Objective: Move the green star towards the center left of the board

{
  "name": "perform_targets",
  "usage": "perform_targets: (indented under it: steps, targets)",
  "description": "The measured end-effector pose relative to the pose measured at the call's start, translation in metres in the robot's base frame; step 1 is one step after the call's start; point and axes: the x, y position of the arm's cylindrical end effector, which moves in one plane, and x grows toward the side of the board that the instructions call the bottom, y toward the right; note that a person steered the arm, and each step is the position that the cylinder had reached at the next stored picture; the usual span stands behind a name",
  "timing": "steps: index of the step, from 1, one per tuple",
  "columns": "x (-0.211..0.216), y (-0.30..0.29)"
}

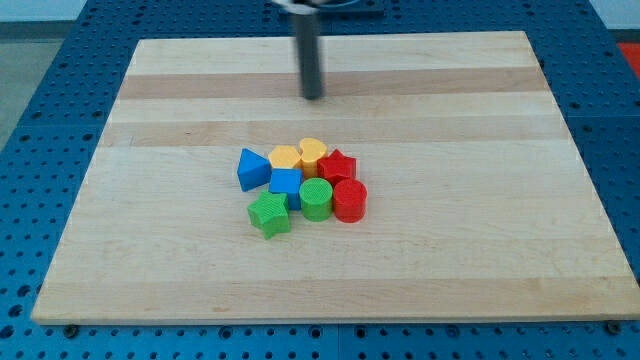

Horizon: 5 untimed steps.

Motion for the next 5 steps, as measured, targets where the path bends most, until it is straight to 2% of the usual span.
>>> perform_targets:
  steps: [1,2,3,4,5]
  targets:
    - [0.121,0.037]
    - [0.125,0.037]
    - [0.193,0.023]
    - [0.225,-0.012]
    - [0.217,-0.055]
